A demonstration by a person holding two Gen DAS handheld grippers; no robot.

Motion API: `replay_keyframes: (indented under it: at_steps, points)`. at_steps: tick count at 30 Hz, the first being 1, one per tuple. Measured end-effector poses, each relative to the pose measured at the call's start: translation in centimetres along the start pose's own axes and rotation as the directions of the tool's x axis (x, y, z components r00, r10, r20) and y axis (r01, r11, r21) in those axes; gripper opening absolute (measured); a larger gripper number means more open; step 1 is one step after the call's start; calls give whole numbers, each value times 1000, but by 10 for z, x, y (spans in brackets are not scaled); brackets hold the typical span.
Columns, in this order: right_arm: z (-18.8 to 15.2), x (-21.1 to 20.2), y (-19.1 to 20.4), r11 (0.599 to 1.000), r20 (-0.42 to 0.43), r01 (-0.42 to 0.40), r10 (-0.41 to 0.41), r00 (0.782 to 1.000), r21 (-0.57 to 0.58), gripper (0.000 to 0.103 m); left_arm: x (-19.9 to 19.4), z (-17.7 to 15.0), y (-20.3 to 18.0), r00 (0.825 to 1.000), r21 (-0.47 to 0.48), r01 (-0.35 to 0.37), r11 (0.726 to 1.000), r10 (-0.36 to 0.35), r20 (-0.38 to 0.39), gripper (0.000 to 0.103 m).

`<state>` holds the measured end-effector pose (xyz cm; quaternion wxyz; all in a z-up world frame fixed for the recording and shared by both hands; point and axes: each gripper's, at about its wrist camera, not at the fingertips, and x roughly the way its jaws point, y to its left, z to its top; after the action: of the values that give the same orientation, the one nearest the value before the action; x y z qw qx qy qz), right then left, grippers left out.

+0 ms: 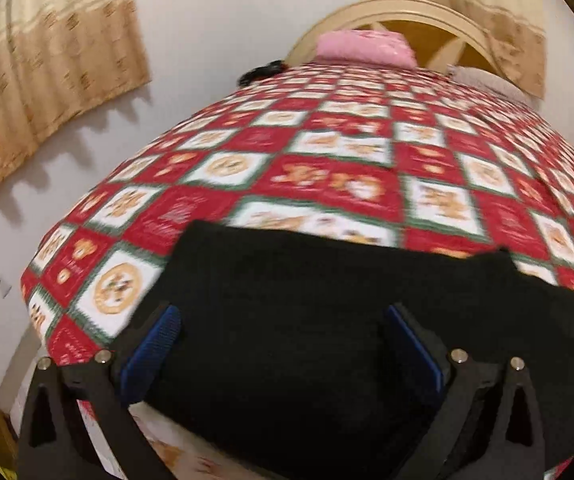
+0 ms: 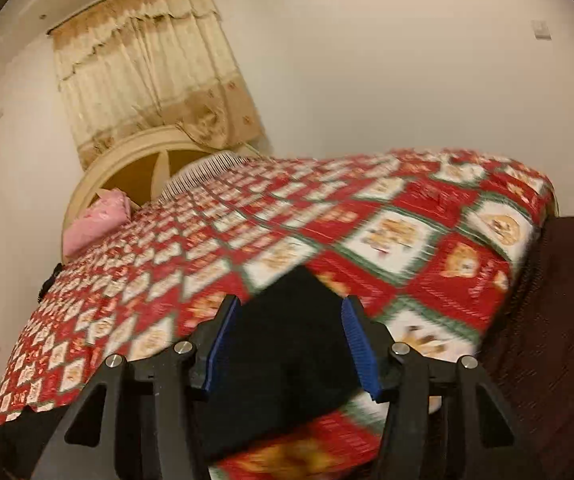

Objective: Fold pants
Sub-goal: 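Lower the folded pants onto the quilt and open both grippers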

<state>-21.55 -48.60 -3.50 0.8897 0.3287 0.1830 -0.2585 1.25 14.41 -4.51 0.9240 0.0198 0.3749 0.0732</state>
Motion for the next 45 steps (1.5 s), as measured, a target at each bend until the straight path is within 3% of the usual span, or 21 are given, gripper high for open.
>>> replay_keyframes:
  at_steps: [5,10,11,12,15,18,22,29,33,36,38,41,42,43,45]
  points:
    - [-14,9,3,986,-41,44,-51,998,-161,47,-19,-1,-44,992,76,130,989,-130,-10,103]
    - [-27,11,3,973,-58,42,-57,997,-227,46,-34,-2,-76,991,187,132,973,-136,10,103]
    - [-28,13,4,972,-61,42,-58,996,-232,42,-36,-2,-79,990,194,136,971,-141,12,103]
    - [-29,11,3,970,-65,46,-63,996,-239,28,-38,-2,-80,989,196,142,970,-147,12,103]
    - [-32,5,1,962,-56,52,-69,996,-269,11,-39,-2,-82,988,191,153,970,-156,1,103]
    - [-32,5,3,954,-66,35,-57,996,-296,6,-35,-2,-84,988,175,152,973,-150,-24,103]
    - [-28,7,6,946,-80,24,-53,995,-325,4,-35,-3,-81,986,142,165,976,-161,-40,103]
    - [-8,4,22,905,10,58,-59,998,-421,4,-40,-2,-86,988,165,156,974,-153,-28,103]
    - [-14,21,18,879,-19,114,-139,990,-462,4,-39,-4,-90,987,175,161,971,-158,-34,103]
    - [-21,25,10,880,-32,95,-124,992,-465,5,-38,-6,-92,986,183,164,969,-159,-42,103]
    - [-16,21,6,906,-63,64,-100,993,-419,5,-38,-7,-93,986,189,165,968,-159,-48,103]
    - [-5,12,-13,969,-118,-12,-18,993,-248,17,-41,-7,-93,984,188,179,966,-173,-44,103]
    - [-1,6,-21,984,-97,-29,12,995,-177,26,-42,-6,-94,983,188,182,965,-178,-40,103]
    - [2,-2,-30,993,-59,-51,45,997,-106,43,-43,-6,-94,983,189,183,965,-179,-39,103]
    - [6,-12,-40,996,10,-87,88,996,-24,66,-43,-6,-95,982,188,187,964,-183,-41,103]
